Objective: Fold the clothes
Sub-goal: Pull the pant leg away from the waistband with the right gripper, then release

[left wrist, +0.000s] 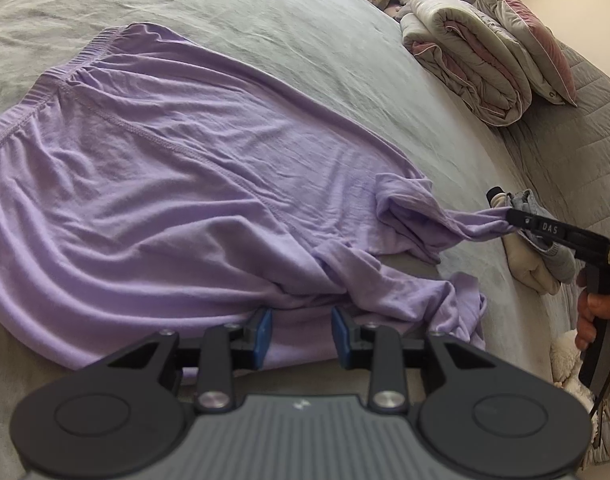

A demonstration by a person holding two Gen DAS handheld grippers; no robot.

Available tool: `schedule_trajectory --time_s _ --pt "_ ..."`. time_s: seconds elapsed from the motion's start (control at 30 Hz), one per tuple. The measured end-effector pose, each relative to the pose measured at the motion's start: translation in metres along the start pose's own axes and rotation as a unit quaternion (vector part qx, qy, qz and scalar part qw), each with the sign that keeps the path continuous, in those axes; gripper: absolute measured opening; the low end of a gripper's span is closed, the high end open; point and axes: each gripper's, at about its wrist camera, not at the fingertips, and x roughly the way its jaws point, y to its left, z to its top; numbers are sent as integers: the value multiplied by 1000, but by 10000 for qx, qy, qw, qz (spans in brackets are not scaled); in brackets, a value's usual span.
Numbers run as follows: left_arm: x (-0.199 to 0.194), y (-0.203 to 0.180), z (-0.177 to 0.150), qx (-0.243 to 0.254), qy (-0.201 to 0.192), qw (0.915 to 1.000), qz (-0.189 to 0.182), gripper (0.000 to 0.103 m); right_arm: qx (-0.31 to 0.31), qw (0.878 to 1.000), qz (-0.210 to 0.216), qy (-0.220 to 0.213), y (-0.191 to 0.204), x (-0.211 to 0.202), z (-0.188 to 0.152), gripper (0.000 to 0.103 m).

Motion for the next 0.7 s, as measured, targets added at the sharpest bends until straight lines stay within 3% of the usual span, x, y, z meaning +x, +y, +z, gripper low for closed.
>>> schedule_trajectory --time_s 0.2,0.47,0.7 --pt "2 -1 2 45 10 10000 -21 33 -22 9915 -1109 -673 -40 -15 38 4" --pt "3 -1 3 89 25 9999 -48 33 86 9767 -1844 -1098 -75 -25 69 4" --pt "3 -1 4 109 42 9999 -54 33 239 9718 -2104 -1040 -99 -14 52 4"
